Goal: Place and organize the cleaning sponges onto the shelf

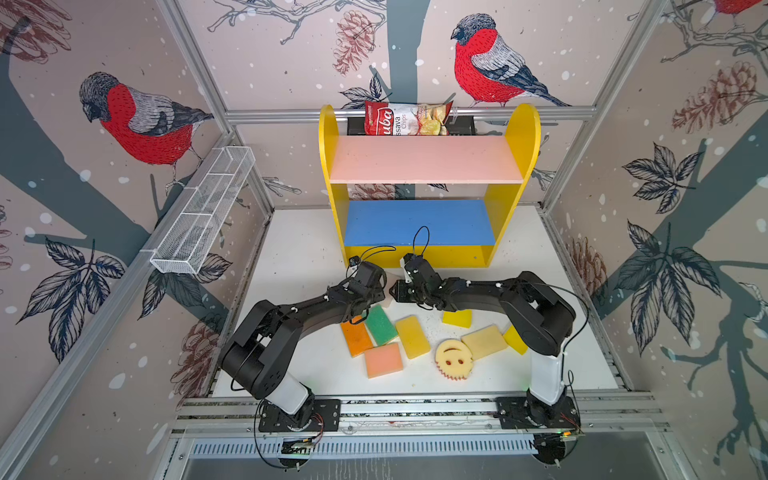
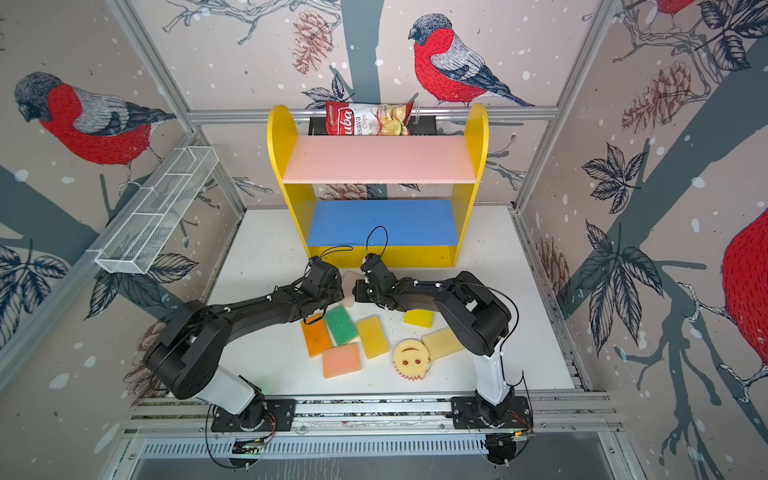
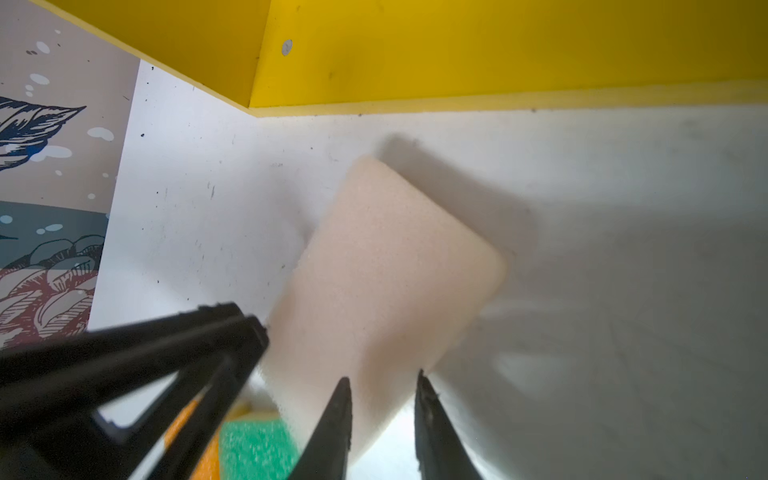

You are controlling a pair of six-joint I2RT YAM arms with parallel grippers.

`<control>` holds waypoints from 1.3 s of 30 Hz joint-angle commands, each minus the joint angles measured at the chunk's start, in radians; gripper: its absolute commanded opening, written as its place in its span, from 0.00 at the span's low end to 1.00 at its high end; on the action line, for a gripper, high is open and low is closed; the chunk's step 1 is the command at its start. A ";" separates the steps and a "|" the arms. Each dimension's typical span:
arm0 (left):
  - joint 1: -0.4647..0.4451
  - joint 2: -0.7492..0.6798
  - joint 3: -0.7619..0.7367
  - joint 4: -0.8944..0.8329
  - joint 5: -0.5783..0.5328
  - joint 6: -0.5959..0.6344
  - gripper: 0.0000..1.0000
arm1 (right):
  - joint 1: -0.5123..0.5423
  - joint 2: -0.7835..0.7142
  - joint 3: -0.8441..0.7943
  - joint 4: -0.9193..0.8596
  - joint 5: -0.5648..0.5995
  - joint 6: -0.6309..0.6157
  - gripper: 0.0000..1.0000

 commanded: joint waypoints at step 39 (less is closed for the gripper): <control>0.129 -0.243 -0.123 -0.012 -0.020 -0.042 0.54 | 0.073 0.148 0.242 0.041 0.403 -0.202 0.00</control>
